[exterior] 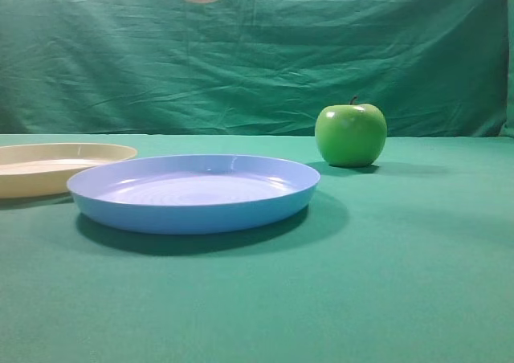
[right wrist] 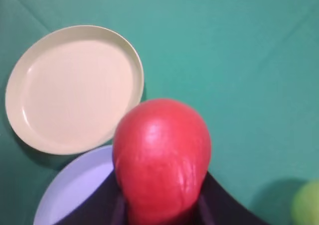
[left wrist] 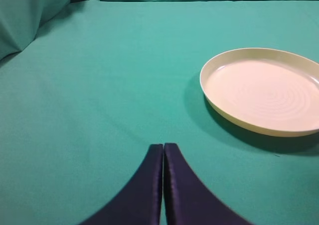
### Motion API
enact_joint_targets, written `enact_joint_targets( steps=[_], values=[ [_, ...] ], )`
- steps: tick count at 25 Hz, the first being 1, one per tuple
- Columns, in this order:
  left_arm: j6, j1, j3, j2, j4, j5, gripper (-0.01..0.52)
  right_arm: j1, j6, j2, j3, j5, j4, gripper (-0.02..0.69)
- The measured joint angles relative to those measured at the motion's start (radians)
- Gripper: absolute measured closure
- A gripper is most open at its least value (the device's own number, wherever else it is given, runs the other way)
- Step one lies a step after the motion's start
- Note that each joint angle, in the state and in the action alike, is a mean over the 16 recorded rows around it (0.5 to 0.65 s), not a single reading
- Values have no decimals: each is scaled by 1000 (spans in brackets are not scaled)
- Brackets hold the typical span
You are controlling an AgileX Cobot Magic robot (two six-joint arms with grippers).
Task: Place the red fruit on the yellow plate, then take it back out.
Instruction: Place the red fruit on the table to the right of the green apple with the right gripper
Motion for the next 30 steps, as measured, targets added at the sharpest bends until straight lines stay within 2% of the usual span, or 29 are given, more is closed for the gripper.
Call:
enact_joint_targets(
  steps=[10, 20, 24, 30],
  values=[
    [0, 0, 0, 0, 0, 0, 514, -92, 14, -143, 440, -249, 8, 468],
    [0, 0, 0, 0, 0, 0, 514, -105, 15, -100, 628, -473, 15, 455],
    [0, 0, 0, 0, 0, 0, 514, -105, 15, -67, 649, -526, 16, 385],
    [0, 0, 0, 0, 0, 0, 514, -105, 14, -34, 652, -554, 16, 214]
  ],
)
